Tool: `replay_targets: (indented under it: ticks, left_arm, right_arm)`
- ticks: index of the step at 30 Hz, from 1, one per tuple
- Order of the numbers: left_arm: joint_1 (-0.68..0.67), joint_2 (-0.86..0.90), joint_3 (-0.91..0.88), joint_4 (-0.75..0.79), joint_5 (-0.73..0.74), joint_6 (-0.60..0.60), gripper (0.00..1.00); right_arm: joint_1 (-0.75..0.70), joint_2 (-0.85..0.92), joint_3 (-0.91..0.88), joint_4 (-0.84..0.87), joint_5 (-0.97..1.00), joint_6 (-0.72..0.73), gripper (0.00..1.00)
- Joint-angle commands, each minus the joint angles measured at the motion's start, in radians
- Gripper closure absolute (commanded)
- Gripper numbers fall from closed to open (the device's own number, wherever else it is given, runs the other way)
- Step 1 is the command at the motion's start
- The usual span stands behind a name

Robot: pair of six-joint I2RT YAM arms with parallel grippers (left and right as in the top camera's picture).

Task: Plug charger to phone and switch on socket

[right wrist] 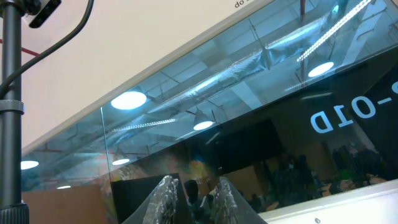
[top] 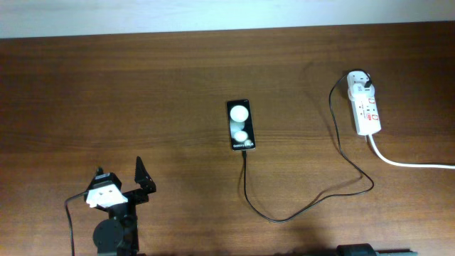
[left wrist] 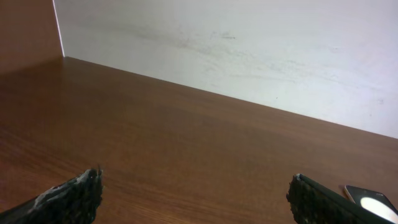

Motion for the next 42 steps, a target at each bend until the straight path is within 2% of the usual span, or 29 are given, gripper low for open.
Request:
replay_targets:
  ticks: [1,3,6,8,18,24,25,26,27,29,31,34,36,37,39,42]
  left_arm:
    - [-0.001,-0.003,-0.008,0.006,0.015,-0.009,0.01]
    - [0.000,-0.003,-0.008,0.005,0.000,-0.008,0.01]
    - [0.000,0.001,-0.008,0.002,0.030,0.180,0.01]
    - [0.000,0.001,-0.008,-0.007,0.105,0.237,0.01]
    - [0.000,0.001,-0.008,-0.008,0.109,0.246,0.01]
    - [0.000,0.001,-0.008,-0.008,0.109,0.246,0.01]
    - [0.000,0.001,-0.008,-0.008,0.109,0.246,0.01]
    - [0.000,0.001,-0.008,-0.008,0.109,0.246,0.01]
    - [0.000,0.001,-0.008,-0.008,0.109,0.246,0.01]
    - [0.000,0.001,-0.008,-0.008,0.109,0.246,0.01]
    - [0.000,0.001,-0.008,-0.008,0.109,0.246,0.01]
    - [0.000,0.001,-0.008,-0.008,0.109,0.246,0.01]
    - [0.000,0.001,-0.008,-0.008,0.109,0.246,0.01]
    - [0.000,0.001,-0.008,-0.008,0.109,0.246,0.01]
    - [0.000,0.001,-0.008,-0.008,0.109,0.246,0.01]
    - [0.000,0.001,-0.008,-0.008,0.109,0.246,0.01]
  right_arm:
    - [-0.006,-0.004,0.001,0.003,-0.018,-0.002,0.76]
    - [-0.006,-0.004,0.001,0.003,-0.018,-0.003,0.76]
    - [-0.006,-0.004,0.001,0.003,-0.017,-0.003,0.76]
    - [-0.011,-0.004,0.001,0.003,-0.018,-0.002,0.76]
    - [-0.021,-0.004,0.001,0.013,-0.071,-0.003,0.77]
    - [0.007,-0.004,0.001,0.014,-0.074,-0.003,0.72]
    - [0.007,-0.004,0.001,0.014,-0.074,-0.003,0.65]
    - [0.011,-0.004,0.001,0.014,-0.074,-0.003,0.44]
    - [0.021,-0.004,0.000,0.014,-0.074,-0.003,0.30]
    - [0.036,-0.004,0.000,0.014,-0.073,-0.003,0.19]
    - [0.034,-0.004,0.000,0.014,-0.072,-0.003,0.01]
    - [0.033,-0.002,-0.009,0.027,-0.029,-0.003,0.01]
    - [0.033,-0.002,-0.043,0.027,0.143,-0.003,0.01]
    - [0.033,-0.002,-0.064,-0.024,0.243,-0.003,0.01]
    - [0.033,-0.002,-0.156,-0.085,0.285,-0.003,0.01]
    - [0.033,-0.002,-0.341,-0.029,0.283,-0.003,0.01]
